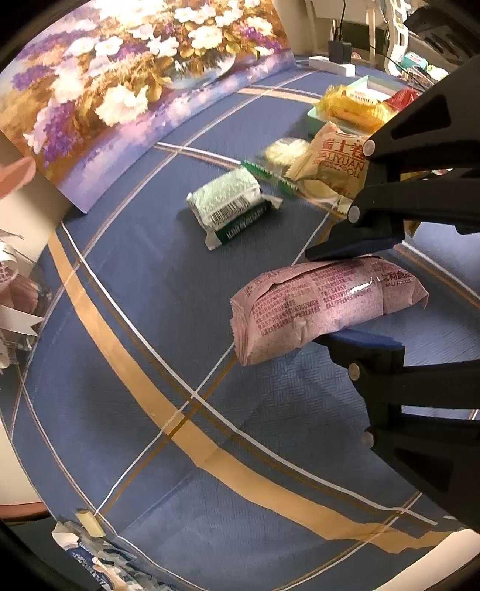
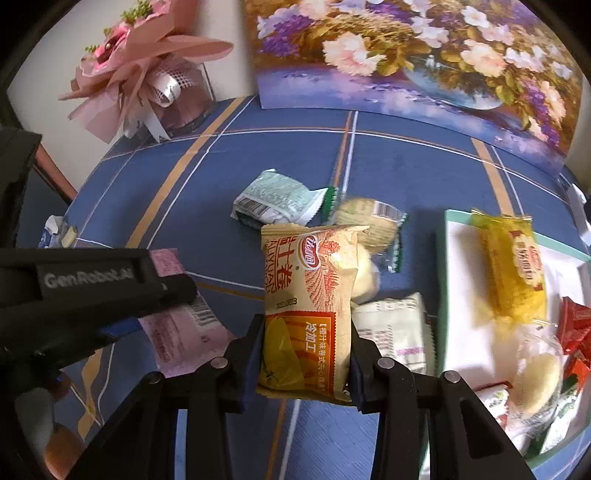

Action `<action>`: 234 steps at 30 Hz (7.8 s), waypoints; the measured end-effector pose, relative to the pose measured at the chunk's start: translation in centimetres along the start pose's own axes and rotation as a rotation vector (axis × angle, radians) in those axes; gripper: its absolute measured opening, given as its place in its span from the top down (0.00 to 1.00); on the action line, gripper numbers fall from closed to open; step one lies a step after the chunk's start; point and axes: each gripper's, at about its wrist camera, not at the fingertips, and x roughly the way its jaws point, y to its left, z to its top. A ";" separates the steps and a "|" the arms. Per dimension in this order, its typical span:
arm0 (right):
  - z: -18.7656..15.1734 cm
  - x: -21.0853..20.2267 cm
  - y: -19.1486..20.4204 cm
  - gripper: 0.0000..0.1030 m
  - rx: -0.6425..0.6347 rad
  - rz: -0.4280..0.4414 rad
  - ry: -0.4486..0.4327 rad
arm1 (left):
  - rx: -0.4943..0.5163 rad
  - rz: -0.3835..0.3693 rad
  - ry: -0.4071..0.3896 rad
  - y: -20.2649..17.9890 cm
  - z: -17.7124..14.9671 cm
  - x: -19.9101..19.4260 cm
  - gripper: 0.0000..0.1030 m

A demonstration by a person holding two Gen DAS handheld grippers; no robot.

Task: Organize snacks
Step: 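Carry both snacks over the white tray and open both tools to drop them, then withdraw both open tools from the tray, then lower the left tool onto the white cream-filled packet and grasp it, then grasp the round cream bun in clear wrap with the right tool while the left tool holds the white packet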

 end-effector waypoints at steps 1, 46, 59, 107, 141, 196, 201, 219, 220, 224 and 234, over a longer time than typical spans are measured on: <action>0.0 -0.2 -0.2 0.60 0.004 0.002 -0.001 | 0.001 -0.002 -0.007 0.0 -0.1 -0.4 0.64; -2.4 -8.6 -23.2 0.60 0.502 -0.017 -0.126 | 0.411 -0.142 -0.043 -16.4 -9.7 0.0 0.64; -2.6 -7.3 -24.3 0.60 0.514 -0.034 -0.099 | 0.511 -0.122 -0.036 -19.2 -11.8 2.4 0.64; -4.9 -8.9 -20.9 0.01 0.400 -0.188 -0.073 | 0.405 0.093 -0.088 -13.9 -11.0 -0.6 0.02; -5.9 -7.4 -13.1 0.00 0.308 -0.183 0.009 | 0.254 0.322 -0.040 -5.7 -8.0 -1.5 0.02; -2.3 -5.1 -14.2 0.00 0.243 -0.281 -0.014 | 0.285 0.069 0.085 -11.8 -7.2 7.3 0.02; -2.5 -4.9 -14.7 0.00 0.244 -0.308 0.003 | 0.297 0.094 0.097 -12.6 -7.6 8.4 0.02; -2.4 -4.5 -14.2 0.00 0.251 -0.274 0.007 | 0.223 0.148 0.120 -9.9 -6.0 7.9 0.08; -2.3 -4.5 -14.0 0.00 0.251 -0.271 0.006 | 0.225 0.150 0.120 -9.9 -6.0 7.8 0.13; -2.3 -4.3 -13.5 0.00 0.246 -0.261 0.007 | 0.236 0.159 0.117 -10.1 -5.8 7.6 0.27; -2.3 -3.8 -12.5 0.00 0.229 -0.249 0.016 | 0.219 0.140 0.107 -8.5 -4.6 6.9 0.37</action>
